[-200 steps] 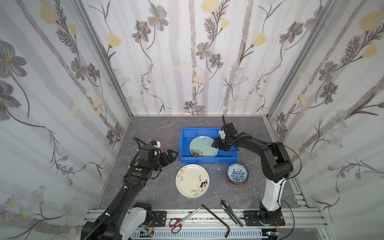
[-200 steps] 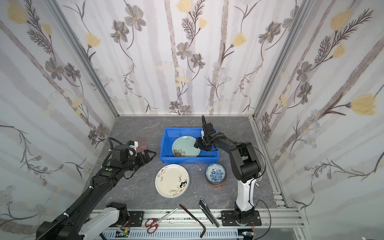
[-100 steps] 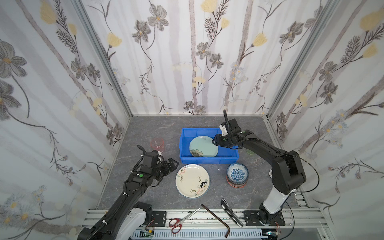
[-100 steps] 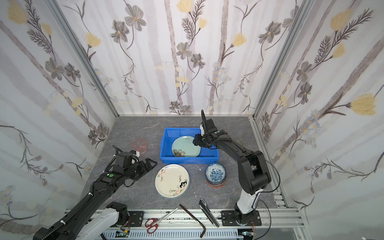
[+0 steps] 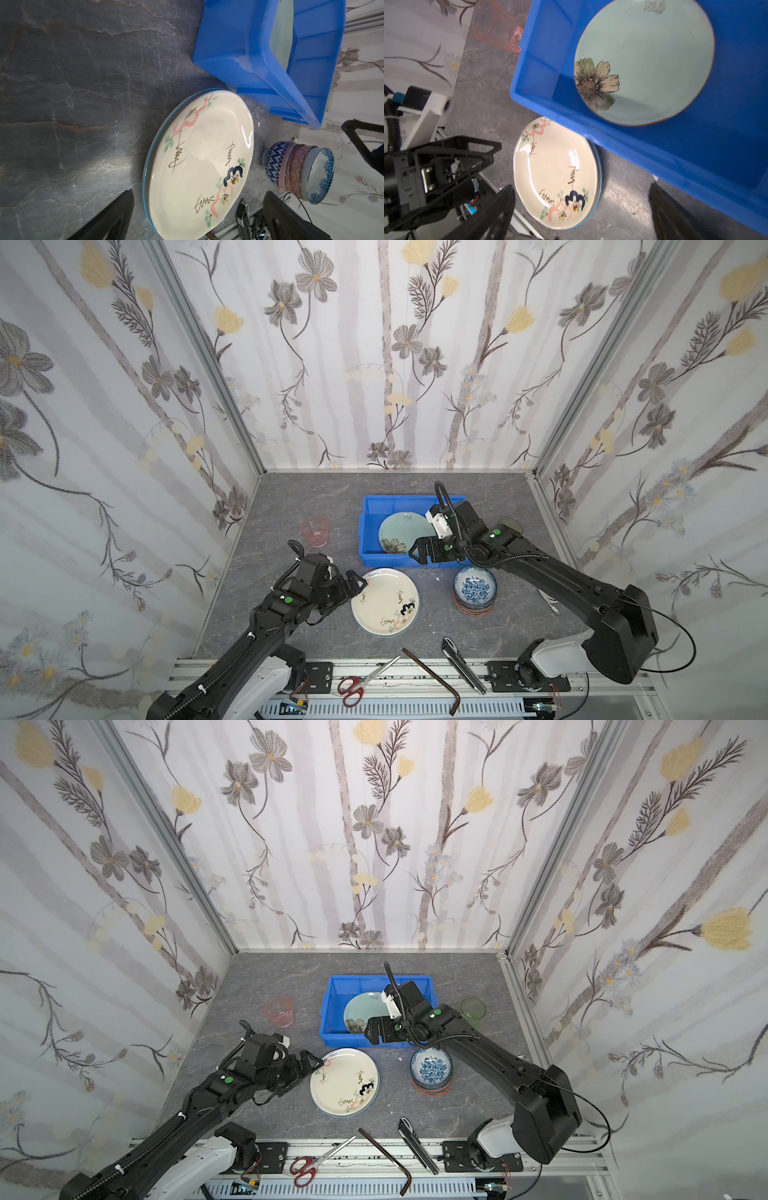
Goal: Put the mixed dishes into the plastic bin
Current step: 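Move the right gripper to the white flower plate while left gripper approaches it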
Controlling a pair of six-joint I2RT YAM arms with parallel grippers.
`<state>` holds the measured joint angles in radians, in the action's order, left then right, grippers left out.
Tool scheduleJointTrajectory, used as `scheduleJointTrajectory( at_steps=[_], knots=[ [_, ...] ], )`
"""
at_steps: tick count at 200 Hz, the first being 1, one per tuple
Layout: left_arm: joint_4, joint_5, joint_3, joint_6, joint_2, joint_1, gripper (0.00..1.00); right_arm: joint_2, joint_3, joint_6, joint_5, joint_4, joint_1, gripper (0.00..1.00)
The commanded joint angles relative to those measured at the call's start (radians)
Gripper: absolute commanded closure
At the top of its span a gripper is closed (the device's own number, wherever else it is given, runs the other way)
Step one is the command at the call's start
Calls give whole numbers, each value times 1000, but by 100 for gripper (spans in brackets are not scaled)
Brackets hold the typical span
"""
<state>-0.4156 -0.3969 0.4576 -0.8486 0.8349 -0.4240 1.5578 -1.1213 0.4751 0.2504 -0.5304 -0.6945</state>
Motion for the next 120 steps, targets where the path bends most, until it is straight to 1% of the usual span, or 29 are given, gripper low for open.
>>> scheduleJointTrajectory(
  at_steps=[1,21,34,64,67,69,73,93,120],
  knots=[
    [4,-1,2,4,16,-2,0,-35,42,81,26,38,-41,1],
    [7,-10,5,20,26,-4,0,-54,102,136,44,80,-88,1],
    [11,-10,4,23,27,-5,0,-57,139,173,67,115,-103,1],
    [30,-18,-11,20,33,-8,0,-55,200,239,67,202,-120,1],
    [34,-22,-14,17,35,-10,0,-53,203,242,67,205,-120,1],
    [38,-23,-15,15,35,-9,0,-52,204,244,67,208,-143,1],
    [47,-27,-21,8,37,-11,0,-47,210,248,67,215,-153,1],
    [96,-46,-36,-14,39,-19,0,-26,222,257,76,222,-160,1],
    [121,-48,-51,-26,41,-31,0,-6,244,269,85,238,-160,1]
  ],
)
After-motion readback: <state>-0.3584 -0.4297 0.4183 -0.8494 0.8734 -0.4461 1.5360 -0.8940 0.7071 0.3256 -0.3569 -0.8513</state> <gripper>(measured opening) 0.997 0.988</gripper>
